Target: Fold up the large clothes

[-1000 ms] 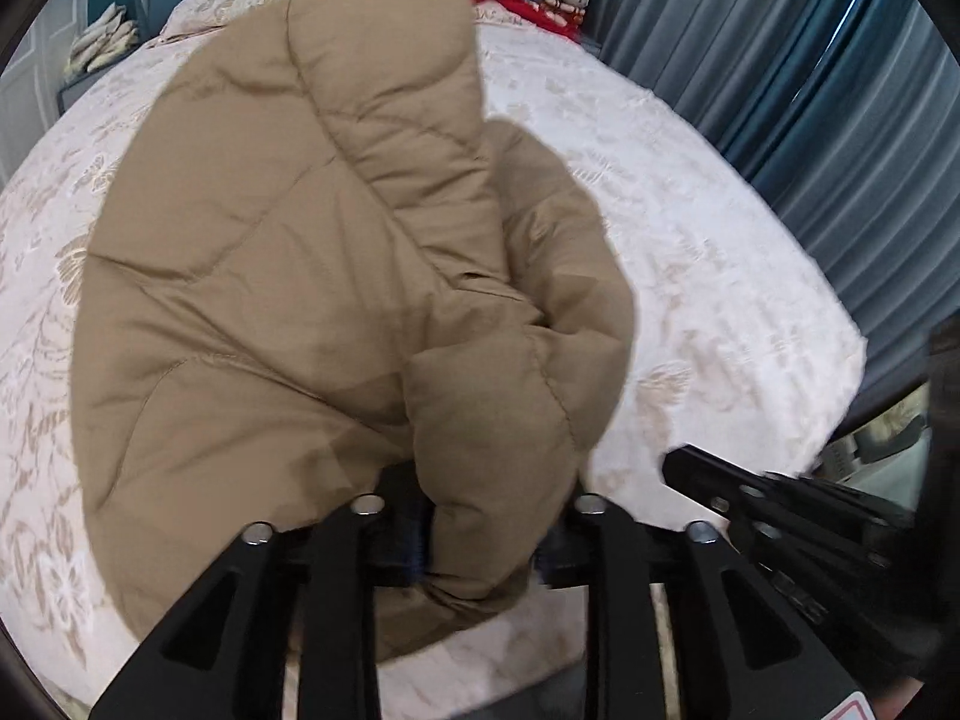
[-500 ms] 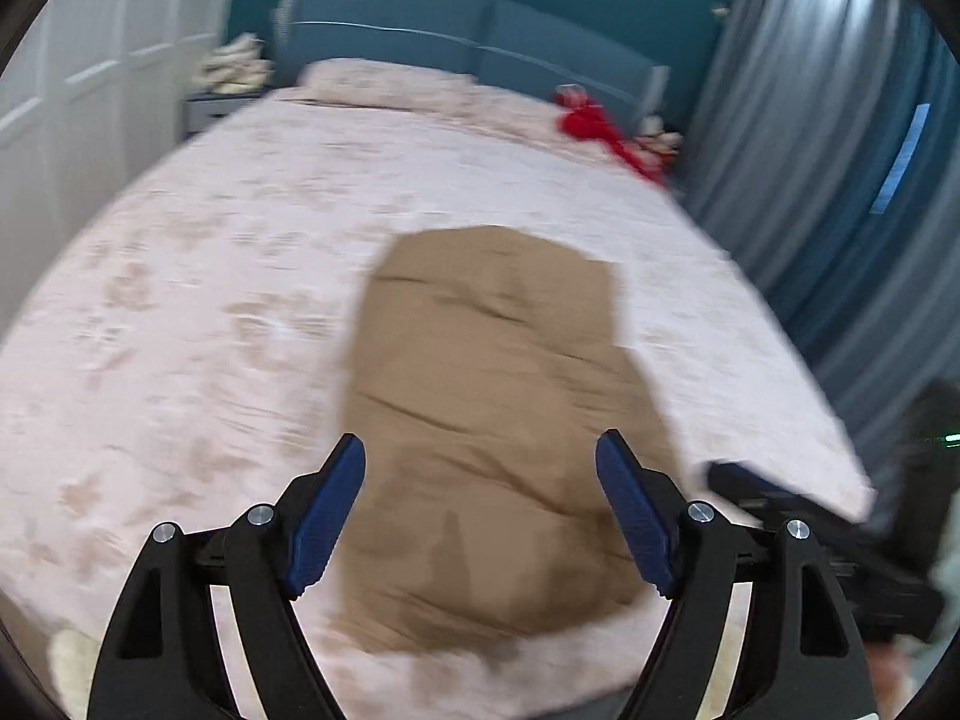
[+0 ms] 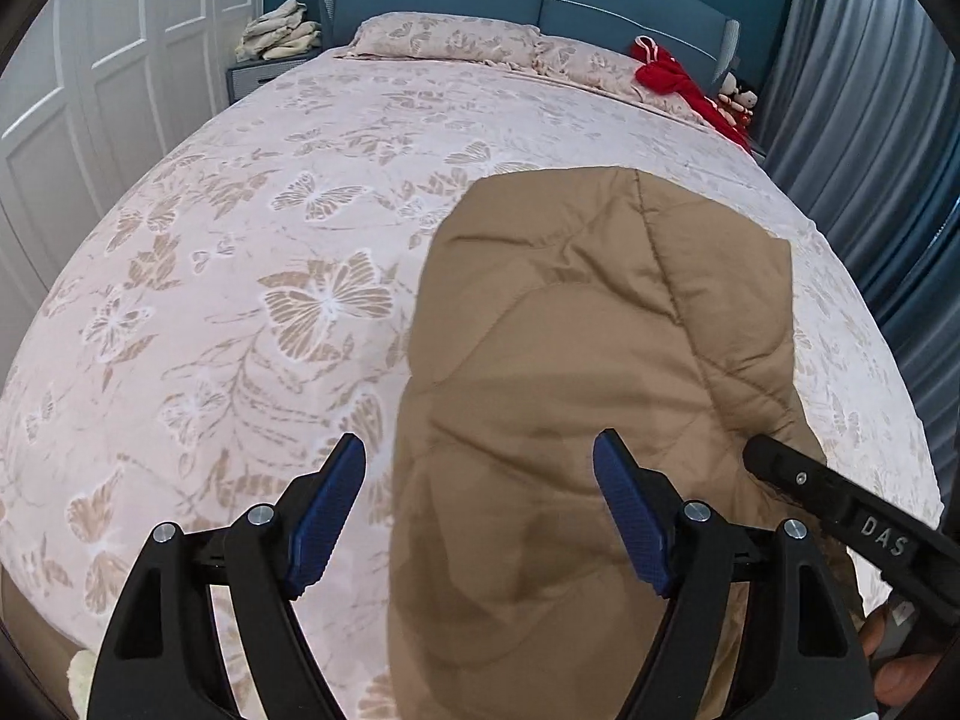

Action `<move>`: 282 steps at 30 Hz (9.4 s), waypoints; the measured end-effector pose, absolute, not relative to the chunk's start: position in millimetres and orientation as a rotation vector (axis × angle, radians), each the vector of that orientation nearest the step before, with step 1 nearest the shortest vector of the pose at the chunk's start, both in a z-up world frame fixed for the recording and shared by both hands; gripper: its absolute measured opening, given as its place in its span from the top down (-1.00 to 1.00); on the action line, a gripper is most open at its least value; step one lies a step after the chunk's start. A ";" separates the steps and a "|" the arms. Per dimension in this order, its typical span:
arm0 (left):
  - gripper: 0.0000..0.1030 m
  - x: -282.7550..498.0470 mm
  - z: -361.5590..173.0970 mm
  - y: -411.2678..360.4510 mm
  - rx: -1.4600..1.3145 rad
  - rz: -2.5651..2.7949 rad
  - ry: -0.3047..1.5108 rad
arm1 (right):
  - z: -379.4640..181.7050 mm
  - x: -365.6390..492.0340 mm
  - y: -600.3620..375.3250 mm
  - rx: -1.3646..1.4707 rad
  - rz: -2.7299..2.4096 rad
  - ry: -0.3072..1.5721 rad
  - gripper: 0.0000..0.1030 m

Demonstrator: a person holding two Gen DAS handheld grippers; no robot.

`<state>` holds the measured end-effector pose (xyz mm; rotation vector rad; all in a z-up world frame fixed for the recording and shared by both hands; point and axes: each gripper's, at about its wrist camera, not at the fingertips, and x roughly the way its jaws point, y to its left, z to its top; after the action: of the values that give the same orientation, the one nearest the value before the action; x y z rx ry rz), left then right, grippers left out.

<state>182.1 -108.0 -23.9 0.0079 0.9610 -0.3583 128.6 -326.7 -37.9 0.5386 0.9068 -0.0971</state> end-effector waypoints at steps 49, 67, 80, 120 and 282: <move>-0.90 184.6 -122.1 -193.9 0.151 -0.315 0.923 | -156.9 118.2 -376.1 0.489 -0.272 0.942 0.87; -0.90 181.6 -71.3 -143.0 0.020 -0.334 0.905 | -104.9 83.7 -400.2 0.561 -0.267 0.868 -0.16; -0.90 244.1 -122.6 -89.7 -0.480 -0.512 1.228 | -155.7 92.9 -451.2 0.897 -0.179 0.967 -0.31; -0.51 391.5 -55.1 -13.7 -0.383 -0.576 0.864 | -74.8 338.2 -297.7 0.462 0.055 0.798 0.70; -0.65 67.6 -13.8 -19.4 0.178 0.045 0.731 | -28.4 23.6 -148.8 0.138 -0.220 0.715 -0.35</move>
<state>67.6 -19.4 -13.8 0.1785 0.7311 0.0452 23.6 -148.8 -28.4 0.1383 0.7148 -0.2202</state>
